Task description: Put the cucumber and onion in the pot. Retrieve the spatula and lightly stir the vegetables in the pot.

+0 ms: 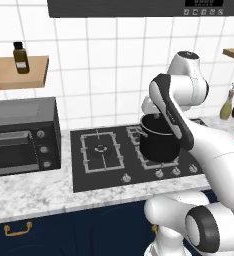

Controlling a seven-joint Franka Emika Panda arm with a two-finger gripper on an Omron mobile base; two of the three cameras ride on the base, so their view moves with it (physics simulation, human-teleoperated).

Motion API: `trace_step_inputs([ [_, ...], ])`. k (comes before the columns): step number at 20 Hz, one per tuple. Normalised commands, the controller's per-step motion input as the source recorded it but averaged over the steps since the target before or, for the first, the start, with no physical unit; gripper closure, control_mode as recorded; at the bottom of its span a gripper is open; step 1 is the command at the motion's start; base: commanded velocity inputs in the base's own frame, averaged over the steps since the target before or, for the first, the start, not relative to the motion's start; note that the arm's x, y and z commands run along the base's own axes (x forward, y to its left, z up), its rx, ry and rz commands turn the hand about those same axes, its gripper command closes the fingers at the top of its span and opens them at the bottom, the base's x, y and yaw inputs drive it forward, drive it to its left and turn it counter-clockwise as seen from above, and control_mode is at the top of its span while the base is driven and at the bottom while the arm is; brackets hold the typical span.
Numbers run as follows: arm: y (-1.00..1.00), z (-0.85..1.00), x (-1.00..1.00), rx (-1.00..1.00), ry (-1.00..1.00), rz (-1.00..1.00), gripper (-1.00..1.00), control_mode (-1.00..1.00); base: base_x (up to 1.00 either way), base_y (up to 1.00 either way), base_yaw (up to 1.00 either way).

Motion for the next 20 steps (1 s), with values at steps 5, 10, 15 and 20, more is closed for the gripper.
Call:
trace_step_inputs([
  [5,0.00,0.00,0.00,0.00,0.00,0.00,-1.00,1.00,0.00,0.00,0.00],
  [10,0.00,0.00,0.00,0.00,0.00,0.00,-1.00,1.00,0.00,-0.59,0.00],
  [15,0.00,0.00,0.00,0.00,0.00,0.00,-1.00,1.00,0.04,-0.83,0.00],
  [20,0.00,0.00,0.00,0.00,0.00,0.00,-1.00,1.00,0.18,-0.72,0.00],
])
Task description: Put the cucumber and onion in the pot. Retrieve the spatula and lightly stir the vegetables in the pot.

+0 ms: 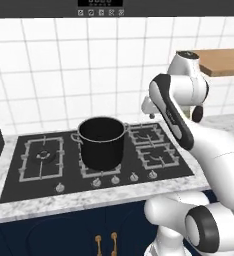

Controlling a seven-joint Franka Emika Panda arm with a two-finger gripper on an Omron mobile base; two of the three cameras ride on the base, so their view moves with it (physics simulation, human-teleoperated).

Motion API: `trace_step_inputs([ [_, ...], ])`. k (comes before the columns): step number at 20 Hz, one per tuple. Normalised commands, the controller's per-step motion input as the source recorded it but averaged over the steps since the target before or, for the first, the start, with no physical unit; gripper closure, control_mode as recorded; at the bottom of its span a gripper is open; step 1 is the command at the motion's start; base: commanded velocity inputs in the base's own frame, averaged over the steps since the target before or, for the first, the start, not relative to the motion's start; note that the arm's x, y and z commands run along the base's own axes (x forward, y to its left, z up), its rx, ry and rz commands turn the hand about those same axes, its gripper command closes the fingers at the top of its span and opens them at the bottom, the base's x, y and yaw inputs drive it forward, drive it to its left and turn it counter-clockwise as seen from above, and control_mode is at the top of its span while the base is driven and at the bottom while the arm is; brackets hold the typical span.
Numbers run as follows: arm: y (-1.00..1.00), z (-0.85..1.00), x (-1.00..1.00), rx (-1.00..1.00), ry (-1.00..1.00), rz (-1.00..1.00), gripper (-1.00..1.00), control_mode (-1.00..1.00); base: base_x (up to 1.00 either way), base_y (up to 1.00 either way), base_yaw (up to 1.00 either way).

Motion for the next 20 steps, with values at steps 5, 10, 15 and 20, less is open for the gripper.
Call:
trace_step_inputs([
  [5,0.00,0.00,0.00,0.00,0.00,0.00,-1.00,1.00,0.43,-0.32,0.00],
  [10,-0.15,0.00,0.04,0.00,0.00,0.00,-1.00,-1.00,0.28,-0.12,0.00],
  [15,-0.87,-0.15,0.00,0.00,0.00,-0.04,-1.00,-1.00,0.00,0.00,0.00],
  [20,-0.95,-0.39,-0.07,0.00,0.00,-0.07,-1.00,-1.00,0.00,0.00,0.00],
])
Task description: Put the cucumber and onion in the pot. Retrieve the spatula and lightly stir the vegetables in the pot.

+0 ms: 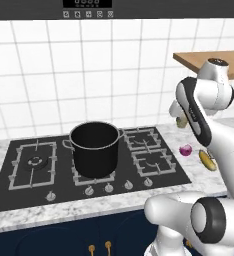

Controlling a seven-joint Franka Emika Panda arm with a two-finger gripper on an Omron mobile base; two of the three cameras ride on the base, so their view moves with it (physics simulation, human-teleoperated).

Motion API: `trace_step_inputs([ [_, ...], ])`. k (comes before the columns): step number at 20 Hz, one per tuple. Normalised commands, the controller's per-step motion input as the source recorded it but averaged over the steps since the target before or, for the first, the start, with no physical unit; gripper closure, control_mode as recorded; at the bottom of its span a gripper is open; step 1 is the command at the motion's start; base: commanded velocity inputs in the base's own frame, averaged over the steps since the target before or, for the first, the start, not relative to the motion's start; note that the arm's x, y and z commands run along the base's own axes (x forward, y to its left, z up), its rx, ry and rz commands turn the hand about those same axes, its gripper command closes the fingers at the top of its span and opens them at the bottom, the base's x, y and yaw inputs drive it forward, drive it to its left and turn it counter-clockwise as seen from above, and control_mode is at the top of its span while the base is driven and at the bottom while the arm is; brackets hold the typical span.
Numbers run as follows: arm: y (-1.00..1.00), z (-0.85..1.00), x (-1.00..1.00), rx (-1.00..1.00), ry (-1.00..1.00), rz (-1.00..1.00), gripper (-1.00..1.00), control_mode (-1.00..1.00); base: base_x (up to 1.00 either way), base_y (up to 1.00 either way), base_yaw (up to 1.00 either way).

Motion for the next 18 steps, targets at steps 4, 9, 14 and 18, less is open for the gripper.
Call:
trace_step_inputs([
  [4,-0.78,-0.44,-0.03,0.00,0.00,-0.06,-1.00,-1.00,0.00,0.00,0.00],
  [9,-0.55,-0.54,0.00,-0.03,0.00,-0.06,-1.00,-1.00,0.00,0.00,0.00],
  [14,-0.47,-0.57,0.00,-0.07,-0.01,-0.05,-1.00,-1.00,0.00,0.00,0.00],
  [18,-0.31,-0.46,0.05,-0.05,0.00,-0.02,-1.00,-1.00,0.00,0.00,0.00],
])
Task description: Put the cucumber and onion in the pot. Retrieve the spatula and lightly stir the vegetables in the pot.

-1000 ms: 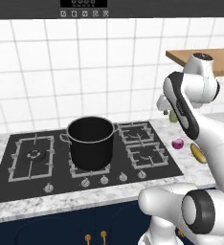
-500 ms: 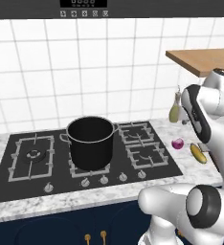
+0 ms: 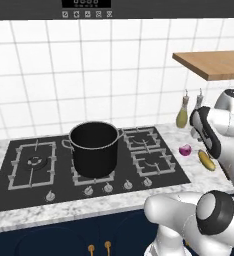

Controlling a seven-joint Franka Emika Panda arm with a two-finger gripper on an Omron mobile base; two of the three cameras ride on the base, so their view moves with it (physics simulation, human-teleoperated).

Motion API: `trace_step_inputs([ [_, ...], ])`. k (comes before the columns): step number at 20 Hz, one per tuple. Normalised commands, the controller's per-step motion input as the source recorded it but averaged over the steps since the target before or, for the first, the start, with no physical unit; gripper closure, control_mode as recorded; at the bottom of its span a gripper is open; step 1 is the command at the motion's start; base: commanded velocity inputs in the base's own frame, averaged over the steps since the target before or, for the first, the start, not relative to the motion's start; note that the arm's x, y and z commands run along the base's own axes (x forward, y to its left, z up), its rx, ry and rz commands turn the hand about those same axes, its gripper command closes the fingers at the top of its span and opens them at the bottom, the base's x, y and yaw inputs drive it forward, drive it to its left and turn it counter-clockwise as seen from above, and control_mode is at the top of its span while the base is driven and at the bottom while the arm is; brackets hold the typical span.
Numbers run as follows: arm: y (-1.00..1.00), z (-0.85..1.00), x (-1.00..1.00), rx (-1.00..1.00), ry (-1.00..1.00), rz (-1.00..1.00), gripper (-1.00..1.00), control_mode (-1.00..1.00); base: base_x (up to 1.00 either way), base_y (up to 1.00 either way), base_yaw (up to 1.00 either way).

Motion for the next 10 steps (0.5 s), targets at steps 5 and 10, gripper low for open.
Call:
trace_step_inputs([
  [5,-0.24,-0.45,0.22,-0.03,0.00,0.00,-1.00,-1.00,0.00,0.00,0.00],
  [10,-0.25,-0.35,0.08,-0.03,0.00,0.00,-1.00,-1.00,0.00,0.00,0.00],
])
